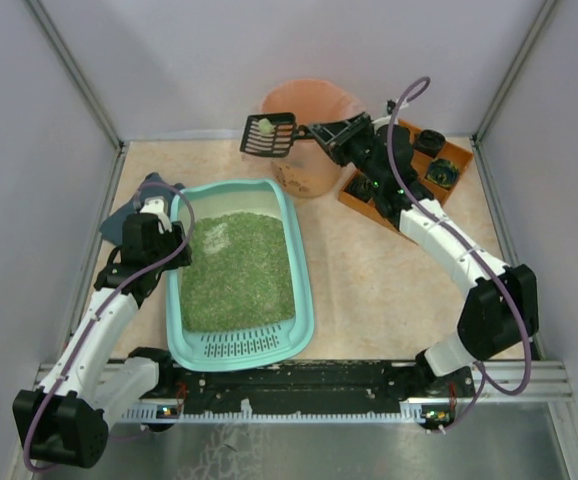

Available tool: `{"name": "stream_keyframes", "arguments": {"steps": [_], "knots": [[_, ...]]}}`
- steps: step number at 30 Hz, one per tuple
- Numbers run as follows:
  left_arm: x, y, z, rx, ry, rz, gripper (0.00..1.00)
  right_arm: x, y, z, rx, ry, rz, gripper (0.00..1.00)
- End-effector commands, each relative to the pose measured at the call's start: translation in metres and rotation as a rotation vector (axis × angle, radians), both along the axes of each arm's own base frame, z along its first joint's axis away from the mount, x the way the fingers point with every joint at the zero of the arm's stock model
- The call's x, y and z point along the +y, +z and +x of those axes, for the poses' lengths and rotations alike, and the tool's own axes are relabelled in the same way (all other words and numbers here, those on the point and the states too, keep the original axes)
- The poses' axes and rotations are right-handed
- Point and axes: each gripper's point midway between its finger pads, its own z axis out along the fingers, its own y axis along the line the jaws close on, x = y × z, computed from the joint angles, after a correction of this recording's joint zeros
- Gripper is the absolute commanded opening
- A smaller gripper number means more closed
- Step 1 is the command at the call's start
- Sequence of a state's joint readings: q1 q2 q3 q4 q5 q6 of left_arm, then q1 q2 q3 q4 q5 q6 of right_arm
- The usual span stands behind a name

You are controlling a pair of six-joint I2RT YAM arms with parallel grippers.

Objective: Clean the litter box

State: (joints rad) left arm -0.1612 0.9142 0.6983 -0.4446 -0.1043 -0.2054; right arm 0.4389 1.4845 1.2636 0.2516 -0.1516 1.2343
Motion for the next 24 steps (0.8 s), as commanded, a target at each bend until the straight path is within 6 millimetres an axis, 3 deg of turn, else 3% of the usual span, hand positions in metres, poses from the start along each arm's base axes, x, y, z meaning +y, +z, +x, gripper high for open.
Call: {"name": "stream_keyframes", "arguments": {"steps": [1,9,19,23,24], "knots": [[-0.005,0.006,0.003,-0.022,-0.014,-0.019,0.61,-0.034,0.042,0.031,-0.103,-0.165,0.005,0.0],[-0.004,0.007,0.003,-0.025,-0.008,-0.015,0.61,-0.065,0.047,0.071,-0.175,-0.296,-0.125,0.0],[-0.004,0.006,0.003,-0.022,-0.01,-0.016,0.61,-0.083,0.038,0.093,-0.33,-0.407,-0.408,0.0],[-0.004,0.006,0.003,-0.023,-0.011,-0.016,0.61,-0.088,0.043,0.095,-0.417,-0.428,-0.522,0.0],[-0.004,0.007,0.003,-0.023,-0.011,-0.017,0.61,-0.085,0.027,0.104,-0.414,-0.42,-0.569,0.0]]}}
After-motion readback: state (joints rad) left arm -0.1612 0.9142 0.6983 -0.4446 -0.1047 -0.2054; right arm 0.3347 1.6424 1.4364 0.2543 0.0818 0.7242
